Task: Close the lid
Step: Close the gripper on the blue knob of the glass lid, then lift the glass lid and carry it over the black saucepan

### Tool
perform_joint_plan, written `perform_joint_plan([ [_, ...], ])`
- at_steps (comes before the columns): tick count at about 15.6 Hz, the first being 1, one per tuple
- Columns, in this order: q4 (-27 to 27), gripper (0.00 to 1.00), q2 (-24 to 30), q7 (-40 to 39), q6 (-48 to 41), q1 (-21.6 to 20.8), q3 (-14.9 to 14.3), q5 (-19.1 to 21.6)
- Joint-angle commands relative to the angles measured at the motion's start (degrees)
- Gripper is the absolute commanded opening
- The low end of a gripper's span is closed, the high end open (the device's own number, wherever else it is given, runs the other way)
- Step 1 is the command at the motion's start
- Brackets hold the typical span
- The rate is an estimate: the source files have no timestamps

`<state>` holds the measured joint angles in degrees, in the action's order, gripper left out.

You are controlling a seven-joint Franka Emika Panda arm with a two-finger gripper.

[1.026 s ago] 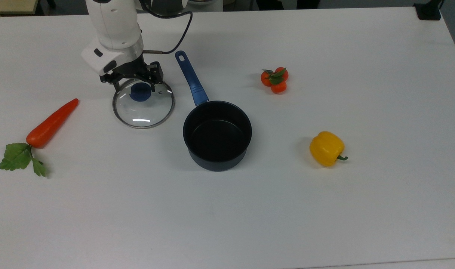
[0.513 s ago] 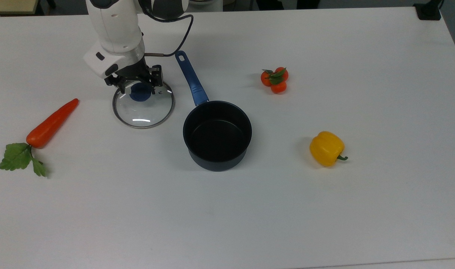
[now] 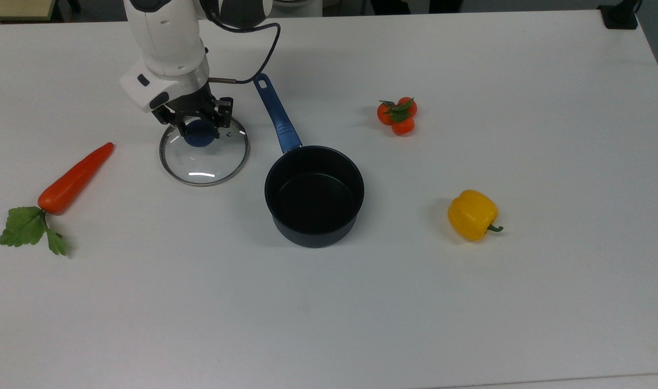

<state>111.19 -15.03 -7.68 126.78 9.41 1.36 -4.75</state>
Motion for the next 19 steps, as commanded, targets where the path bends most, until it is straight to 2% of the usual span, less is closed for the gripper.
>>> perform_joint_plan([
  [1,-0.97,0.35,1.32,3.63,-0.38,-0.36,-0.30,0.97],
  [11,-23.37,0.35,0.44,6.71,-20.86,-1.76,0.58,2.72],
  [14,-27.86,0.35,-0.25,6.71,-21.31,-7.29,0.75,2.90],
  [19,-33.05,0.35,-6.40,6.19,-20.61,-14.58,0.67,1.93],
])
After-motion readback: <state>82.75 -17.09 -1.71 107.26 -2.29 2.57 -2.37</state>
